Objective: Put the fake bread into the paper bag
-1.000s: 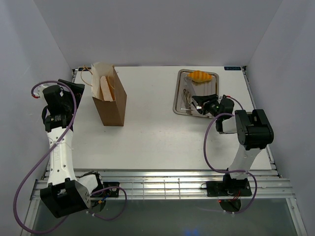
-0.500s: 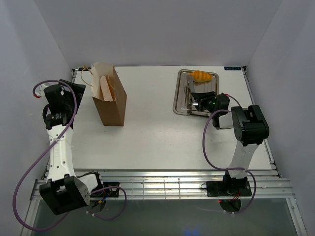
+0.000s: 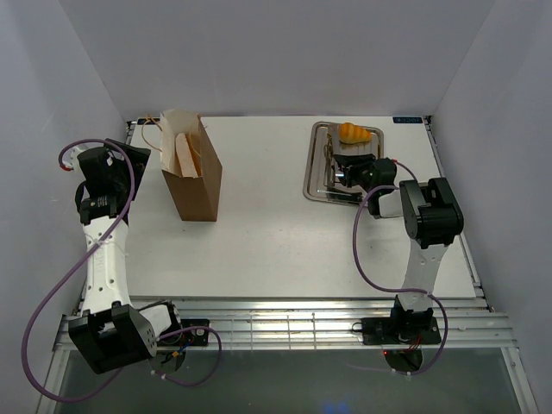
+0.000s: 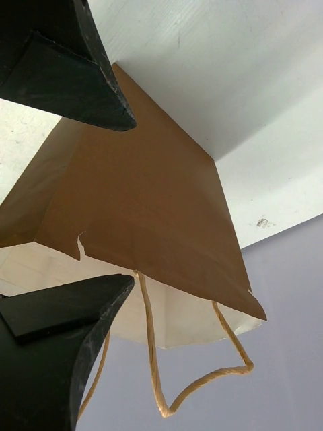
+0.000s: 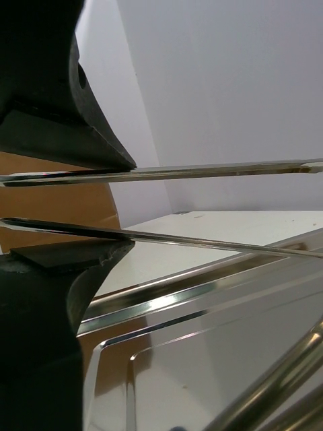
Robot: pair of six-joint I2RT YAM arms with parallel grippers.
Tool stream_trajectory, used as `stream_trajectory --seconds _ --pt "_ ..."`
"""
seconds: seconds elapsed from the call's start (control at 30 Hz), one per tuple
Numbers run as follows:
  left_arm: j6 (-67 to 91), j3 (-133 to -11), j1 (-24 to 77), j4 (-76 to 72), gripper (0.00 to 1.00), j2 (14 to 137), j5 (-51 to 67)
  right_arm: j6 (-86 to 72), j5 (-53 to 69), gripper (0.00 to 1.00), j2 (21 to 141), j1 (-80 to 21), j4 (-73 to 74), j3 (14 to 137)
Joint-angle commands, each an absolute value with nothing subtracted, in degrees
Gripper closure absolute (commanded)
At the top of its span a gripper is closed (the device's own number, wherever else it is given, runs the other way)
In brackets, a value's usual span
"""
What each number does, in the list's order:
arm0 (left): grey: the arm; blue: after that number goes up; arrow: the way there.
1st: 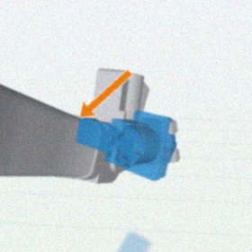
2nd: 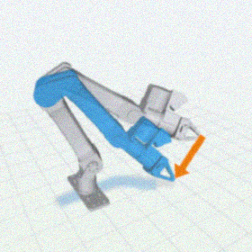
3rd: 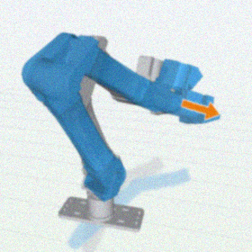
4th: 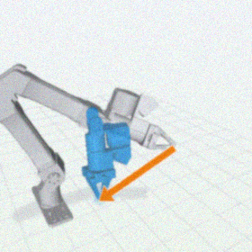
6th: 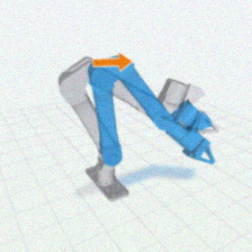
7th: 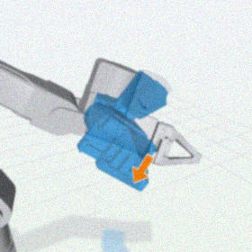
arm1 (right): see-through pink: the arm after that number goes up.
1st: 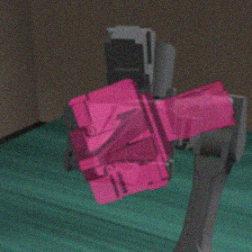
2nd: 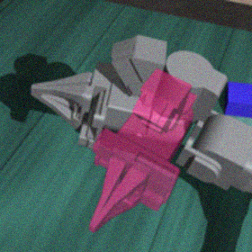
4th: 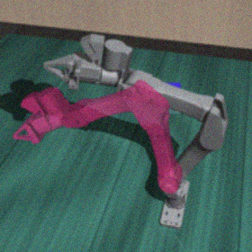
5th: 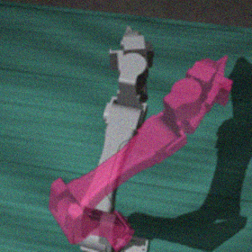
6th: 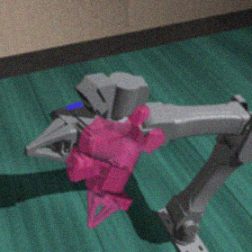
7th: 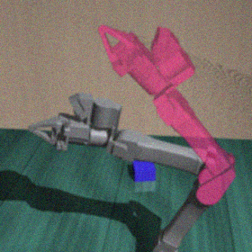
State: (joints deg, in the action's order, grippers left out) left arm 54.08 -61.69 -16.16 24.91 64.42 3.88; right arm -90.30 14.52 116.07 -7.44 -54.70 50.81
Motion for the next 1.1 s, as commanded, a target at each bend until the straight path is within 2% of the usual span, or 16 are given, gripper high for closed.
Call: stream_trajectory --seconds 0.0,0.5,0.6,0.9,1.0,1.07 --pt "54.1 -64.2 -16.1 24.9 0.02 64.3 4.4 -91.7 12.2 0.51 117.9 -8.0 -55.3 53.5" --pt "54.2 -64.2 -16.1 25.1 0.02 64.6 4.9 -96.5 7.8 0.53 120.3 -8.4 -58.7 53.4" --pt "54.1 -64.2 -16.1 25.2 0.02 64.4 4.8 -97.3 7.6 0.59 120.1 -8.4 -59.0 53.3" --pt "54.2 -64.2 -16.1 25.3 0.02 64.2 4.8 -99.2 6.8 0.86 119.1 -9.1 -62.0 50.4" --pt "54.2 -64.1 -16.1 25.3 0.02 63.9 4.7 -99.5 6.9 0.92 118.4 -9.1 -63.5 49.0" --pt "54.3 -63.9 -16.1 25.2 0.02 63.8 4.7 -99.5 6.9 0.92 117.3 -9.1 -64.3 47.5"
